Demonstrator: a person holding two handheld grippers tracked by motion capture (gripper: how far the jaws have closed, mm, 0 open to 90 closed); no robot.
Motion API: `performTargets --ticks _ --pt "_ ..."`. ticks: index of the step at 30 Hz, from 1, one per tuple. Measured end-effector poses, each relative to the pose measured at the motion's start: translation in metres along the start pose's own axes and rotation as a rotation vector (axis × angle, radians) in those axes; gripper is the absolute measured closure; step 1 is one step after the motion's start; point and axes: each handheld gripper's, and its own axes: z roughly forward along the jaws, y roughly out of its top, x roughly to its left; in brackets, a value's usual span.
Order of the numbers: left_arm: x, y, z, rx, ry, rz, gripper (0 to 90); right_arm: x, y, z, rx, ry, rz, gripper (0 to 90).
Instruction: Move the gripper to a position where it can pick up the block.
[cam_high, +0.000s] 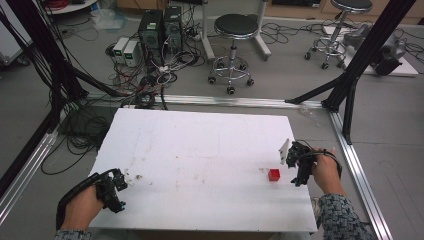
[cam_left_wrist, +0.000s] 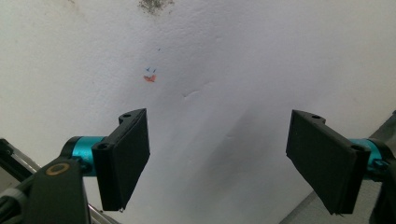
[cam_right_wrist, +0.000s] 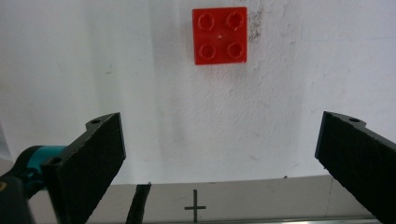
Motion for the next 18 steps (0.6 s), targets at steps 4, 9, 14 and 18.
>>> performTargets --ticks 4,9,14,18 --pt "0.000 0.000 0.000 -0.003 0.001 -0.004 21.7 -0.003 0.008 0.007 0.005 0.013 -0.035 0.8" --pt "0.000 0.000 0.000 -0.005 0.003 -0.003 21.7 -0.004 0.014 0.016 0.002 0.031 -0.047 0.8" --pt "0.000 0.000 0.001 -0.002 0.005 -0.003 21.7 -0.006 0.017 0.025 0.003 0.045 -0.057 0.8" --pt "0.000 -0.001 0.001 0.000 0.005 -0.006 21.7 -0.008 0.019 0.031 -0.025 0.046 -0.047 0.9"
